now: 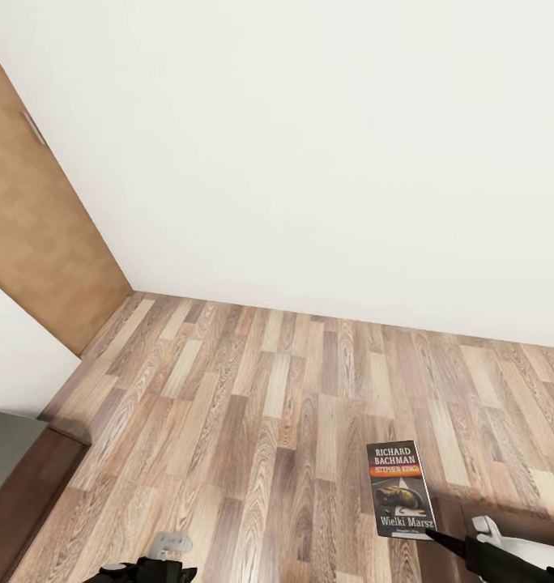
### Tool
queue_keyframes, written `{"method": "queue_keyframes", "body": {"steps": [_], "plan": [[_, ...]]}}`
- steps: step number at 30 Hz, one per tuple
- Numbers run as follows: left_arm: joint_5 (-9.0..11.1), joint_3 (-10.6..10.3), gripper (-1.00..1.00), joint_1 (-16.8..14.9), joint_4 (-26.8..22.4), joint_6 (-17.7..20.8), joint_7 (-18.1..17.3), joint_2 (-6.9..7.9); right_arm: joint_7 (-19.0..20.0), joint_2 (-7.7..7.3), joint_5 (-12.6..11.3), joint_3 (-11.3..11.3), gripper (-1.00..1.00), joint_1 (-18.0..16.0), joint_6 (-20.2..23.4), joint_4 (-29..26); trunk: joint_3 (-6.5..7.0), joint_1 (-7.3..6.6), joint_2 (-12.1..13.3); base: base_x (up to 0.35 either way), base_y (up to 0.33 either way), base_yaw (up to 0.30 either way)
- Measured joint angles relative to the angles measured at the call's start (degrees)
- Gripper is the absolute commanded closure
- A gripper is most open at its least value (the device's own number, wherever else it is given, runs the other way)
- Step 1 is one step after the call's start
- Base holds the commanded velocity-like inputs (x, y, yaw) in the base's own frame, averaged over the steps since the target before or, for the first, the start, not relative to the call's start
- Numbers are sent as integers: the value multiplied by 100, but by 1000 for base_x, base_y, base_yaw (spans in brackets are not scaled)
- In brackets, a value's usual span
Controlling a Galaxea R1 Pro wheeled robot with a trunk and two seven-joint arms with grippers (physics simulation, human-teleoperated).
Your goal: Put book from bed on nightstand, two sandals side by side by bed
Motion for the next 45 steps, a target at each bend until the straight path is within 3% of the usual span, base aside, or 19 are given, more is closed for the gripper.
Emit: {"method": "queue_keyframes", "body": {"steps": [12, 45], "plan": [[0, 0, -100, 0, 0, 0, 3, 0, 3, 0, -1, 1, 100, 0, 0, -4, -22, 0, 0, 0, 0, 84], [0, 8, -100, 0, -1, -8, 7, -2, -123, -1, -10, -4, 100, 3, -297, 278, 278, 0, 0, 0, 0, 0]]}}
